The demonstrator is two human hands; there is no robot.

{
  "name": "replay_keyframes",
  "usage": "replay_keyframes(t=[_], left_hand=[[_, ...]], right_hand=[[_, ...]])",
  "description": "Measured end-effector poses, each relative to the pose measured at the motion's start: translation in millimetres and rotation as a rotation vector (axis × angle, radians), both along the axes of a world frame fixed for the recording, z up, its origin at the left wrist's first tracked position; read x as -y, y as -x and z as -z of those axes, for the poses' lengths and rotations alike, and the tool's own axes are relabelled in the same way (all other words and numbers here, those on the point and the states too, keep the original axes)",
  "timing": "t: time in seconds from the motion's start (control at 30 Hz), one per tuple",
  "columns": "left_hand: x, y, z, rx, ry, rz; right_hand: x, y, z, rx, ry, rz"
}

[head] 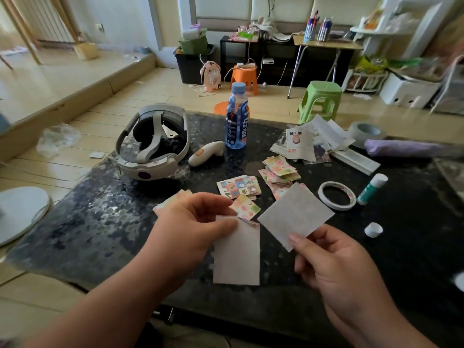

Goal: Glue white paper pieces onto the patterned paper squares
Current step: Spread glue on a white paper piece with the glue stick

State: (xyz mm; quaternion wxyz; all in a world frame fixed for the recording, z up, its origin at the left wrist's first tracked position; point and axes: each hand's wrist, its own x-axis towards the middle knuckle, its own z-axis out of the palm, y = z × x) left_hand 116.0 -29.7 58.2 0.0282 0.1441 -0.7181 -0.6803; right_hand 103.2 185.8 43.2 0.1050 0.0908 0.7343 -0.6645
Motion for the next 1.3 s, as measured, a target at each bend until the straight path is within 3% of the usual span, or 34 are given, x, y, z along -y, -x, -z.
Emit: replay_keyframes(t=[0.1,0.37,0.5,0.6,0.77,0.83,0.9,0.97,1.03,1.1,1.23,1.3], left_hand=[[-2.9,3.1,5.9,0.143,-0.156,-0.019],[-9.8,14.0,16.8,0.273,-0.206,0.101],[1.6,17.3,15.7,0.248,-0.075,0.035],[21.3,23.2,13.3,0.214,0.051,-0.078],[37.0,30.1,15.1,0.24,0.089,-0.113],[37.0,32.5,19.0,0.23,0.103,-0.094],[38.3,35.1,20.6,0.216,0.121,-0.091],[40.5,36.9,19.6,0.209,0.137,-0.096],[42.5,38.2,18.4,0.199,0.139,-0.099],[41.9,37.8,17.7,0.201,0.126,-0.089],[34.8,34.7,19.2,0.219,0.04,-0.066],[25.0,31.1,18.9,0.251,-0.066,-0.042]], right_hand=[[3.5,0.4,-2.1,-0.099,-0.022,0.028],[1.1,5.6,-2.1,-0.284,-0.193,0.005],[3.5,4.9,13.9,-0.425,-0.263,-0.087],[1.7,6.1,42.3,-0.551,-0.435,-0.19],[3.4,11.1,70.7,-0.619,-0.62,-0.296],[7.5,12.0,64.2,-0.525,-0.595,-0.275],[12.3,16.6,54.8,-0.214,-0.523,-0.286],[15.6,17.3,47.4,0.149,-0.311,-0.283],[17.2,16.7,45.2,0.35,-0.177,-0.27],[16.7,16.7,50.3,0.361,-0.276,-0.282],[17.4,11.5,50.3,0.143,-0.628,-0.277],[17.7,4.0,40.7,0.003,-0.605,-0.259]])
